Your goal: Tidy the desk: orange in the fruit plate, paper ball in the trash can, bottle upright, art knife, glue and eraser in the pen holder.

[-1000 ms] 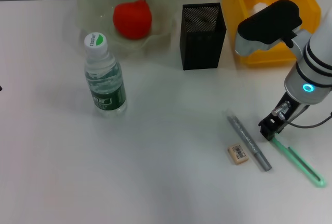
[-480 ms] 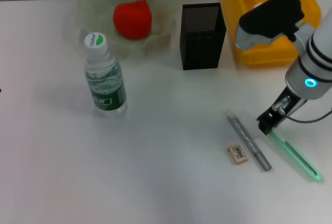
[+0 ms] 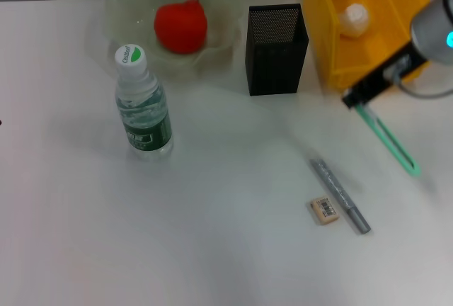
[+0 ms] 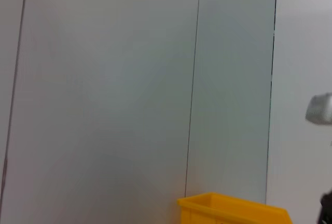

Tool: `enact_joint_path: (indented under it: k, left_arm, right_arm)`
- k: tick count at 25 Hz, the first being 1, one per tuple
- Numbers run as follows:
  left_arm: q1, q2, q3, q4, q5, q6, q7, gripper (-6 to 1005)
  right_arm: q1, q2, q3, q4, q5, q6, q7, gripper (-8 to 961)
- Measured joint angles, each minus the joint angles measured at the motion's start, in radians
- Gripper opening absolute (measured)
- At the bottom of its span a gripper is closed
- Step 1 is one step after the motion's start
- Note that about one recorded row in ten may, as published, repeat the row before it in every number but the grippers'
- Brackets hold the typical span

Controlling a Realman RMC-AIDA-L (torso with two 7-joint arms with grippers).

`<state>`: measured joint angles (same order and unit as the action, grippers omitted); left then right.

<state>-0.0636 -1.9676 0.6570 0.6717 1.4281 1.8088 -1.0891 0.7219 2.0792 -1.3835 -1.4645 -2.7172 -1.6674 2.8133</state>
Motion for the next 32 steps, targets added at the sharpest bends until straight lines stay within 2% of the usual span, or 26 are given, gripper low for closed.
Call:
enact_joint_path:
  k: [8, 13, 14, 16, 19, 20, 24, 32]
  left_arm:
    - [-0.005, 0.004, -0.001, -0.014, 0.0, -0.017, 0.013, 813]
    - [-0.006, 0.002, -0.002, -0.014, 0.0, -0.028, 0.012, 813]
    - [-0.006, 0.002, -0.002, -0.014, 0.0, -0.028, 0.011, 813]
    - [-0.007, 0.002, -0.003, -0.014, 0.0, -0.029, 0.007, 813]
    - [-0.008, 0.002, -0.005, -0.014, 0.0, -0.029, 0.003, 813]
    - [-0.009, 0.003, -0.005, -0.014, 0.0, -0.031, 0.002, 813]
    - [-0.009, 0.002, -0.005, -0.014, 0.0, -0.034, 0.002, 813]
    - [-0.017, -0.002, -0.005, -0.014, 0.0, -0.047, 0.001, 813]
  right_arm:
    - [0.027, 0.002, 0.039, -0.103, 0.038, 0.114, -0.041, 172]
    - [0.015, 0.001, 0.057, -0.106, 0.126, 0.272, -0.09, 172]
    - [0.002, 0.003, 0.053, -0.103, 0.144, 0.349, -0.119, 172]
    - [-0.008, 0.004, 0.05, -0.1, 0.155, 0.384, -0.138, 172]
    - [-0.05, 0.006, 0.046, -0.061, 0.261, 0.537, -0.252, 173]
    - [-0.05, 0.006, 0.046, -0.061, 0.261, 0.537, -0.252, 173]
    - [-0.102, 0.005, 0.046, 0.025, 0.475, 0.688, -0.452, 173]
    - [-0.114, 0.006, 0.037, 0.18, 0.621, 0.818, -0.662, 173]
